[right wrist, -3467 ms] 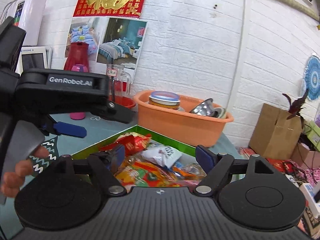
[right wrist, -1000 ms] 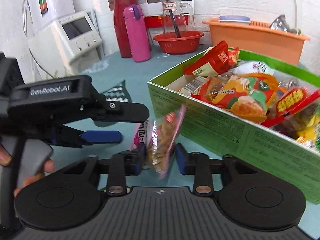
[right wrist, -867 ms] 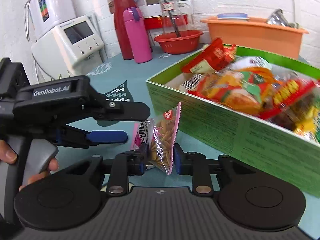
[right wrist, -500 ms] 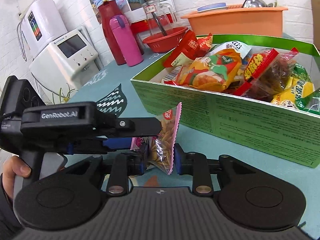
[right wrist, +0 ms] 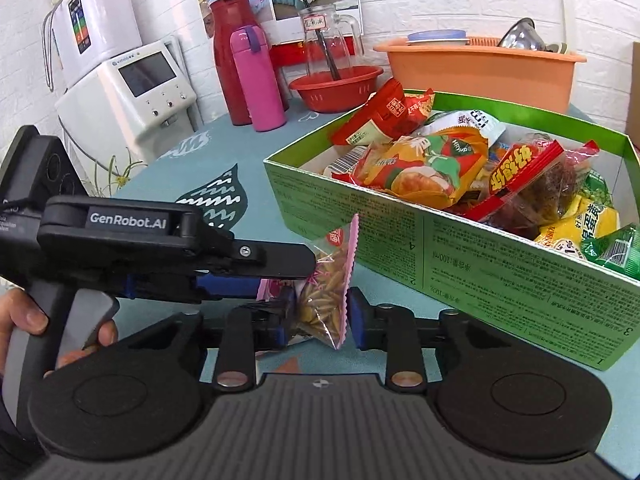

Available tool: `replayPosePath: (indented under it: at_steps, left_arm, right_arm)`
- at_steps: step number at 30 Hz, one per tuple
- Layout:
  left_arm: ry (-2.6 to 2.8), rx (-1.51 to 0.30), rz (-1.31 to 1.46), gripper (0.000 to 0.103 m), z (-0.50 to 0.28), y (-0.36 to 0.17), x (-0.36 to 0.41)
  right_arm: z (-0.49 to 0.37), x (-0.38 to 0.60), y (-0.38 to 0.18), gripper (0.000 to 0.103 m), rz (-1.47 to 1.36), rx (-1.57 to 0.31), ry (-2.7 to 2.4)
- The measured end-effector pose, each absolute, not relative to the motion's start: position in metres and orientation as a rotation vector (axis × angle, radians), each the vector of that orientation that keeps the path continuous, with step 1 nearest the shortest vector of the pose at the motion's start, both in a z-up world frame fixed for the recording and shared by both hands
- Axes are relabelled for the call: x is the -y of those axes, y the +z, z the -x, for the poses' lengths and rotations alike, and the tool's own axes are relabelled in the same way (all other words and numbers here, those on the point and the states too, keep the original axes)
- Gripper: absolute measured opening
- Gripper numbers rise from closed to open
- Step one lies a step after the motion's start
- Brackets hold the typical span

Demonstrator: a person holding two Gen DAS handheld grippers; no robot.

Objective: Organize snacks
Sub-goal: 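Carry the pink nut bag into the green box and open both grippers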

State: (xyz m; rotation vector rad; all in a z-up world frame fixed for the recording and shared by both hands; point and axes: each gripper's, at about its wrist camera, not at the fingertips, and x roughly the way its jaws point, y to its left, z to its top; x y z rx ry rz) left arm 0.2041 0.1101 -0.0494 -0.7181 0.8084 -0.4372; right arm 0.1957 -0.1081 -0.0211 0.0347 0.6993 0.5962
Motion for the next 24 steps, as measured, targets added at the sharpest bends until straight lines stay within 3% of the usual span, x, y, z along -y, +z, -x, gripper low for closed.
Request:
replayPosePath:
  at_steps: [8, 14, 24]
  left_arm:
    - [-0.481, -0.661, 0.61, 0.044, -0.182, 0.015, -0.079]
    - [-0.541, -0.604, 0.521, 0.044, -0.219, 0.061, -0.037]
    - [-0.578, -0.669, 0.522, 0.047, -0.306, 0.045, 0.003]
  right_arm:
    - [-0.17, 0.126, 0.017, 0.046, -0.015, -0.557, 0.576]
    - [-0.182, 0.153, 0.053, 0.046, -0.02, -0.428, 0.502]
    - [-0.252, 0.185, 0.049, 0.046, -0.061, -0.426, 0.384]
